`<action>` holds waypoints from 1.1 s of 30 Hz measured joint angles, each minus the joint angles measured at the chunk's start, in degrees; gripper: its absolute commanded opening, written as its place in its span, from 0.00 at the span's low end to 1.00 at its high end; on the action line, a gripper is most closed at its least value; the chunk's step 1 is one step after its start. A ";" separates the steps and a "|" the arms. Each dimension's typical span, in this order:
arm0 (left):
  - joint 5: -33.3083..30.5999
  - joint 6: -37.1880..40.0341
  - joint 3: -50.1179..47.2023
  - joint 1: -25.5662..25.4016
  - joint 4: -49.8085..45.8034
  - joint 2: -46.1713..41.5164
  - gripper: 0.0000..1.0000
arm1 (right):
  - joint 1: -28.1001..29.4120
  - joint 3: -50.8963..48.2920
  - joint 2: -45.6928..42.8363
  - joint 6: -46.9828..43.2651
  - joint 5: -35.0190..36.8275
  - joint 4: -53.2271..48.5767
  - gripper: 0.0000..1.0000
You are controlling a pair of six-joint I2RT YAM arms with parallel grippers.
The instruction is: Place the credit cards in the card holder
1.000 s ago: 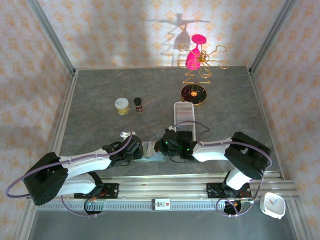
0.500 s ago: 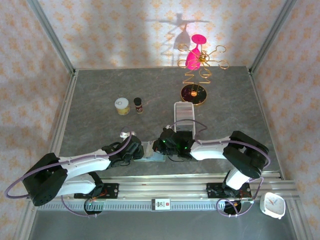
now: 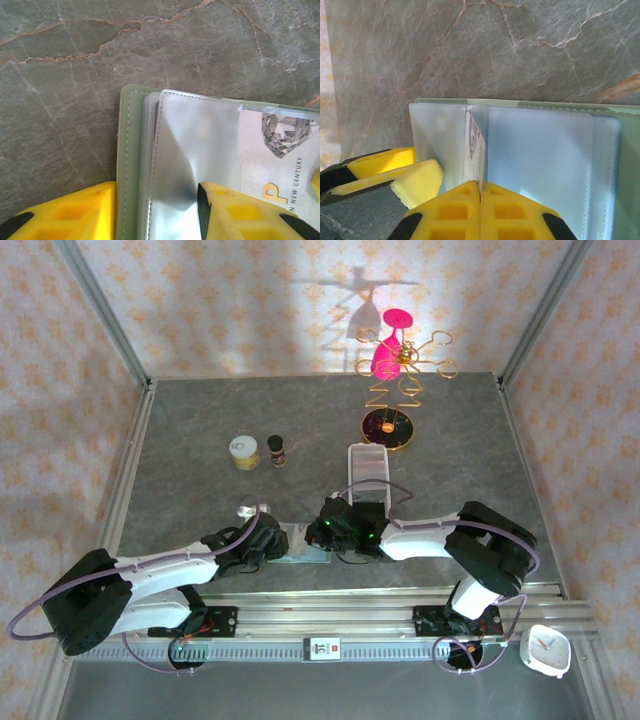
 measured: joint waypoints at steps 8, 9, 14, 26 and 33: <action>-0.44 -1.36 -0.94 0.00 1.84 -0.37 0.47 | -0.02 1.14 2.29 -0.04 -1.81 0.13 0.00; -0.48 -1.51 -0.98 0.00 2.01 -0.37 0.47 | -0.02 1.46 2.75 -0.07 -1.95 0.13 0.00; -0.81 -2.56 -1.46 0.00 2.47 -0.76 0.48 | -0.02 2.32 4.37 -0.04 -3.04 1.40 0.00; -0.83 -4.68 -4.00 0.00 4.02 -3.78 0.49 | -0.02 4.63 7.98 0.20 -5.84 3.96 0.00; -0.85 -5.62 -4.07 0.02 4.15 -3.98 0.50 | -0.02 5.35 8.96 0.74 -6.23 4.04 0.00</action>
